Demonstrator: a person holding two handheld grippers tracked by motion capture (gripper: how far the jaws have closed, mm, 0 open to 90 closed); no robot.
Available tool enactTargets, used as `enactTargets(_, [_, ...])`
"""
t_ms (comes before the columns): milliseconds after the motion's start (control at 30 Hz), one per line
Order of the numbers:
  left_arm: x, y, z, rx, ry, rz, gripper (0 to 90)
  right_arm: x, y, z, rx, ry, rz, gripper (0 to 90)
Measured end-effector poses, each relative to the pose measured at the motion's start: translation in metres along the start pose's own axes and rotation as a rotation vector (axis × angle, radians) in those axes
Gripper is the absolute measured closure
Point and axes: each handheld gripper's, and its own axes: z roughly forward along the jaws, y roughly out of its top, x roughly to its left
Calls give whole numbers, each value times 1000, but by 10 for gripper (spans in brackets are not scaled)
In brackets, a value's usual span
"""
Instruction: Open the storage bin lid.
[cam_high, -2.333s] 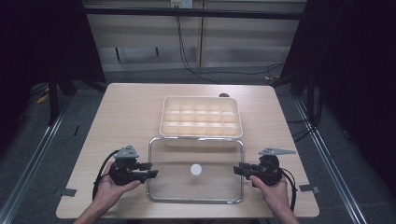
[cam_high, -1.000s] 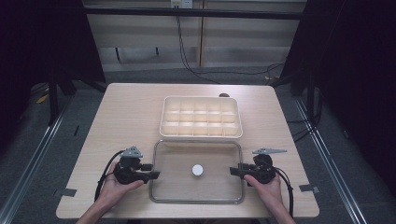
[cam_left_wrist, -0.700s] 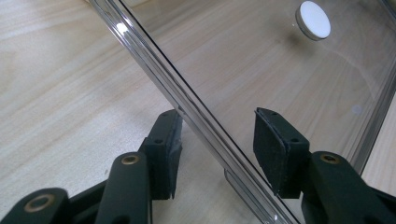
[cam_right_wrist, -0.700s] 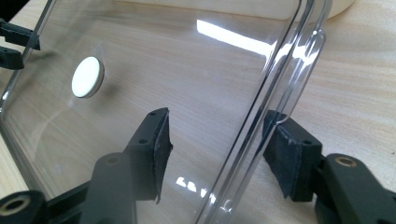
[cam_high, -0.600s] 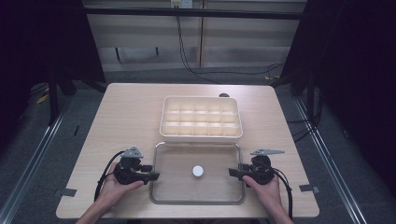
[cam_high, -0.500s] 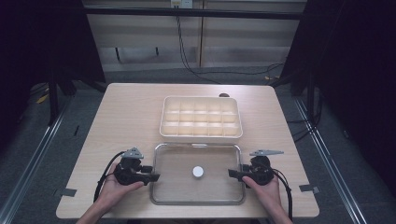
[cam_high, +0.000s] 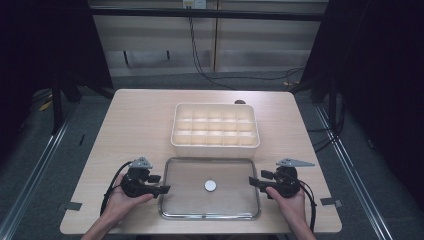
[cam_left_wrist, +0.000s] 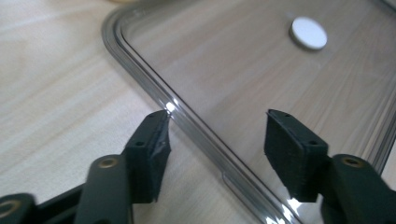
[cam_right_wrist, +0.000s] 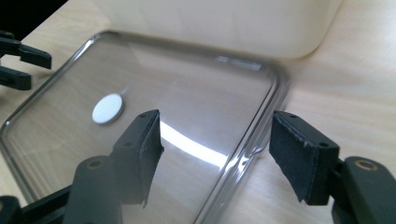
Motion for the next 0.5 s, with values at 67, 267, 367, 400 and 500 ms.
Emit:
enactTargets(67, [0, 0, -6, -33, 13, -3, 367, 3, 3, -8, -26, -4, -21, 313])
enactTargets(267, [2, -6, -31, -118, 50, -20, 332, 5, 6, -39, -113, -60, -74, 273])
enactTargets(367, [7, -13, -43, -140, 78, -39, 324, 2, 5, -53, -150, -73, -60, 268])
enactTargets(400, [7, -16, -45, -146, 88, -44, 315, 1, 3, -56, -157, -81, -58, 262])
enactTargets(500, [8, -23, -55, -161, 125, -74, 282, -2, -1, -62, -153, -101, -57, 247])
